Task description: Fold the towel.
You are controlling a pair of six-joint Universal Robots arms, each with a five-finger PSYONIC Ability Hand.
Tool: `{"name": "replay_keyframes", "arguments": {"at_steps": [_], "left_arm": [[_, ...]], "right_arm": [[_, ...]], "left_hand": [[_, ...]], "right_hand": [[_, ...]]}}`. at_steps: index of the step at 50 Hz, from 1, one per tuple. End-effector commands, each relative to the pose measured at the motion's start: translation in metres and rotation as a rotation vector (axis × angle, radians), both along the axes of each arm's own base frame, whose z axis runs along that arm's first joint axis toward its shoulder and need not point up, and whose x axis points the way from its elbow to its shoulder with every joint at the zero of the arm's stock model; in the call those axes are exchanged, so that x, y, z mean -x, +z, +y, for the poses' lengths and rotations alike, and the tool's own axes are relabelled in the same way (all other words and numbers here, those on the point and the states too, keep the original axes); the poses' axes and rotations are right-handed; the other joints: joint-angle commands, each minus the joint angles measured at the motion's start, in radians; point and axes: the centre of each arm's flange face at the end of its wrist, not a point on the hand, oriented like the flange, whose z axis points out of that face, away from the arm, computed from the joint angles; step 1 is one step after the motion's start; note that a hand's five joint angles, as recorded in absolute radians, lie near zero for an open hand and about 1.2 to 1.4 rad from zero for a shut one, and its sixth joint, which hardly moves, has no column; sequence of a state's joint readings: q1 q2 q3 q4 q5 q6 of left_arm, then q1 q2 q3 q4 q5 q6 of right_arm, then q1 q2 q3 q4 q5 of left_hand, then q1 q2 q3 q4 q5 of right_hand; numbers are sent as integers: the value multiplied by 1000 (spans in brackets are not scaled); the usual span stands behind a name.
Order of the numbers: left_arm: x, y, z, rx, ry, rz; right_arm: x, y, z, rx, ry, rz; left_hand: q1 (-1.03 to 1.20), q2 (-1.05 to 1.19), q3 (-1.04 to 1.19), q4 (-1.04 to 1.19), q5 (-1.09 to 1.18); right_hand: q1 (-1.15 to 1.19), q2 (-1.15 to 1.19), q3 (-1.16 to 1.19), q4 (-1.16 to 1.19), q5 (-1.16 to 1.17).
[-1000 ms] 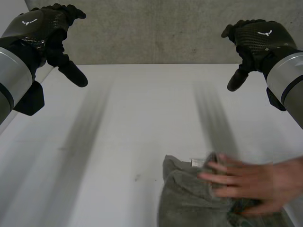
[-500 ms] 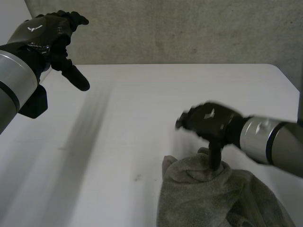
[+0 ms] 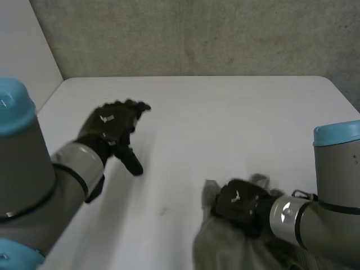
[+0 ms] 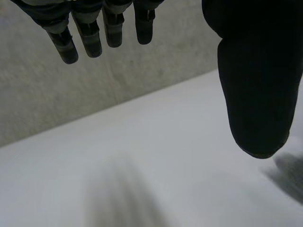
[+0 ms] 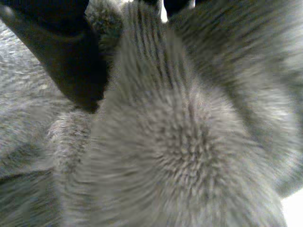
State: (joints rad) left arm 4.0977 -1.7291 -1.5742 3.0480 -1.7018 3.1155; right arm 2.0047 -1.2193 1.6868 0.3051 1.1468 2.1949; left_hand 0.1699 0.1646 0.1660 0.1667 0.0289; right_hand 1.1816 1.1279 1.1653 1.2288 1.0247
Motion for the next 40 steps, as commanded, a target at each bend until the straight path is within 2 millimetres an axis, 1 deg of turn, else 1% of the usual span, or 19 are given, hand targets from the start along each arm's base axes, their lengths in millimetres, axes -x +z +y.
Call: {"name": "replay_keyframes", "arguments": {"at_steps": [1,2,3,5,6,7,8,9,11,16,21,25,28,30,33,35,36,38,40], "left_arm": [[-2,-25,4,4,-2,6],[-2,-26,4,11,1,16],[-2,-26,4,11,1,16],[-3,-27,1,18,11,24],[-3,-27,0,23,15,29],[-4,-27,-1,30,20,33],[-4,-27,-1,30,20,33],[-5,-26,-3,31,29,35],[-8,-25,-7,34,43,36],[-14,-25,-13,36,71,37],[-17,-26,-16,34,85,35],[-20,-29,-17,23,94,28],[-21,-31,-17,19,95,24],[-21,-32,-17,19,95,24],[-20,-35,-17,9,92,18],[-20,-37,-17,6,90,14],[-19,-39,-17,2,89,12],[-19,-40,-18,1,89,11],[-19,-41,-18,-2,87,10]], "right_arm": [[-25,23,-25,99,-91,-243],[-30,30,-28,79,-129,-310],[-30,30,-28,79,-130,-311],[-36,47,-45,65,-226,-459],[-36,47,-45,65,-227,-460],[-39,56,-52,65,-286,-539],[-38,65,-63,87,-370,-617],[-38,66,-63,87,-371,-617],[-32,84,-79,163,-525,-735],[-35,102,-78,234,-602,-801],[-40,107,-72,235,-592,-820],[-38,103,-71,213,-608,-812],[-33,95,-69,127,-652,-810],[-32,81,-63,-51,-697,-809],[-34,72,-62,-151,-685,-797],[-35,61,-64,-286,-602,-737],[-35,61,-64,-286,-601,-737],[-41,53,-54,-344,-473,-661],[-43,50,-52,-332,-422,-628]], "left_hand": [[5,10,9,8,-29],[5,10,9,8,-29],[5,10,9,8,-29],[5,10,9,8,-29],[5,10,9,8,-29],[5,10,9,8,-29],[5,10,9,8,-29],[5,10,9,8,-29],[5,10,9,8,-29],[5,10,9,8,-29],[5,10,9,8,-29],[5,10,9,8,-29],[5,10,9,8,-29],[5,10,9,8,-29],[5,10,9,8,-29],[5,10,9,8,-29],[5,10,9,8,-29],[5,10,9,8,-29],[5,10,9,8,-29]], "right_hand": [[215,268,231,167,197],[215,268,231,167,197],[215,268,231,167,197],[215,268,231,167,197],[215,268,231,167,197],[215,268,231,167,197],[215,268,231,167,197],[215,268,231,167,197],[215,268,231,167,197],[215,268,231,167,197],[215,268,231,167,197],[215,268,231,167,197],[215,268,231,167,197],[215,268,231,167,197],[215,268,231,167,197],[215,268,231,167,197],[215,268,231,167,197],[215,268,231,167,197],[215,268,231,167,197]]}}
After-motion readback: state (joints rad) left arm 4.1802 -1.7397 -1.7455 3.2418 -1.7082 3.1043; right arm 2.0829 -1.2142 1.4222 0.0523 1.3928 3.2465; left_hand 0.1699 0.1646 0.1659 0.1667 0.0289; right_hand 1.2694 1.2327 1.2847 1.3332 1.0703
